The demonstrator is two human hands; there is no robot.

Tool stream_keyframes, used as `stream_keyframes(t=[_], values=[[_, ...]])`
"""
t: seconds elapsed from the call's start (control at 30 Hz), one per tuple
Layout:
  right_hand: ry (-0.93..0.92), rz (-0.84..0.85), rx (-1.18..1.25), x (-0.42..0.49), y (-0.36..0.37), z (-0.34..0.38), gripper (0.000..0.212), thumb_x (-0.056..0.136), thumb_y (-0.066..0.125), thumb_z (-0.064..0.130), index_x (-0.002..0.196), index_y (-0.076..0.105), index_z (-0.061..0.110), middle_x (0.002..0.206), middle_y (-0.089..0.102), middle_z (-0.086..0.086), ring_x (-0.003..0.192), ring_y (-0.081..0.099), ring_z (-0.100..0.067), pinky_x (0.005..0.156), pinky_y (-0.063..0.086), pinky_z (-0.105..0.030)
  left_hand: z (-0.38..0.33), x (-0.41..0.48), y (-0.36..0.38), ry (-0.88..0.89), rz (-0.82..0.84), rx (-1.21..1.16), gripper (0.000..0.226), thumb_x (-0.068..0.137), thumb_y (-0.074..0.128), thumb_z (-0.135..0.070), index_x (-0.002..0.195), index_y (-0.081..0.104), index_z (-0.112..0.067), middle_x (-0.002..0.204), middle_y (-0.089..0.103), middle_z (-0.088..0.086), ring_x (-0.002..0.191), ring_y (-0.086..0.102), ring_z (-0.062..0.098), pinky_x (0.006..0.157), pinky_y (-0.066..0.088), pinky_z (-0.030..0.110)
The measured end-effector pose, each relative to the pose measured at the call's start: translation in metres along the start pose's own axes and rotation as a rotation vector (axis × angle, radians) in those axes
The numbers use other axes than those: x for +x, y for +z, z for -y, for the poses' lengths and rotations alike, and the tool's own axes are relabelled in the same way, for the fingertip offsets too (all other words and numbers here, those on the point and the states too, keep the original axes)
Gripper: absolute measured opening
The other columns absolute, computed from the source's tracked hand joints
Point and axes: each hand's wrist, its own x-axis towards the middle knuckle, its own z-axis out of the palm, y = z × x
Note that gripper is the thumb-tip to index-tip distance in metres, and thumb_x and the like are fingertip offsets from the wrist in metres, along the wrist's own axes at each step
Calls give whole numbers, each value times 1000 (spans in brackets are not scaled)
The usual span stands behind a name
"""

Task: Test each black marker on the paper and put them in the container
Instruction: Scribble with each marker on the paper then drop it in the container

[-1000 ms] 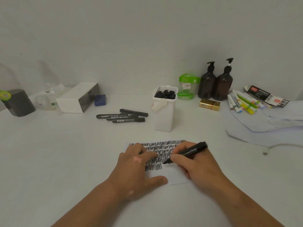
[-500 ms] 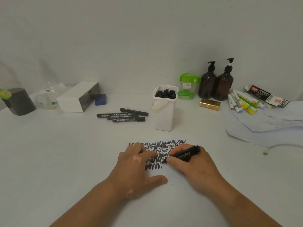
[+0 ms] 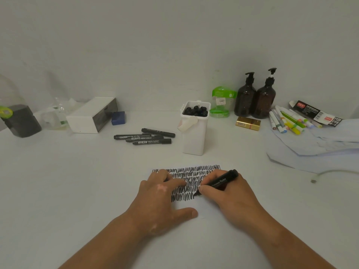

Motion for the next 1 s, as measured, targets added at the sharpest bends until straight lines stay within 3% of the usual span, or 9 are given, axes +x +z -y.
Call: stream_keyframes(t=[0.33, 0.5, 0.6, 0.67, 0.7, 0.8, 0.9, 1.0], values=[[17, -35, 3, 1, -1, 1, 8, 79, 79, 34, 75, 71, 36, 72, 70, 23, 70, 62, 7, 58, 40, -4, -2, -1, -2, -5, 0, -7, 84, 65, 56, -87, 138, 49, -46, 113, 40, -19, 117, 37, 4, 105, 32, 32], [18, -15, 21, 1, 0, 0, 11, 79, 77, 25, 73, 69, 30, 64, 67, 18, 61, 59, 4, 53, 40, -7, -3, -2, -3, -11, 18, 11, 86, 65, 55, -88, 139, 48, -45, 113, 39, -20, 118, 37, 4, 106, 32, 32], [52, -63, 233, 3, -2, -1, 12, 83, 77, 20, 75, 69, 25, 57, 62, 13, 49, 51, -2, 50, 37, -17, -6, -3, -5, -5, -8, -18, 89, 67, 51, -87, 144, 39, -44, 115, 41, -19, 119, 38, 5, 107, 33, 32], [96, -97, 487, 6, -7, -1, 19, 86, 75, 11, 73, 64, 21, 53, 54, 6, 45, 42, -11, 45, 31, -23, -8, -2, -9, -12, -108, -112, 78, 81, 59, -70, 147, 35, -38, 116, 46, -15, 113, 44, 5, 103, 37, 31], [109, -113, 581, 7, -11, -1, 23, 87, 74, 9, 72, 62, 20, 52, 51, 1, 46, 38, -14, 42, 28, -25, -8, -1, -10, -22, -170, -199, 66, 89, 64, -51, 146, 38, -32, 113, 49, -13, 105, 48, 3, 98, 41, 26], [92, -131, 691, 9, -21, -1, 21, 88, 76, 9, 73, 63, 17, 53, 47, -4, 46, 36, -14, 40, 28, -23, -7, 1, -16, -96, -275, -470, 48, 93, 51, 1, 130, 45, -29, 107, 58, -8, 74, 53, 0, 67, 44, 13], [82, -136, 667, 10, -26, -2, 13, 85, 80, 10, 77, 70, 15, 53, 47, -2, 46, 39, -13, 41, 31, -22, -2, 2, -14, -135, -364, -524, 46, 95, 44, 6, 122, 43, -31, 111, 61, -13, 69, 57, 2, 57, 44, 14], [77, -110, 735, 11, -31, -2, 5, 83, 80, 12, 85, 77, 16, 60, 53, -4, 51, 45, -12, 42, 34, -24, 1, 3, -12, -183, -416, -620, 42, 93, 62, -4, 121, 45, -32, 112, 65, -17, 76, 65, 8, 61, 48, 14]])
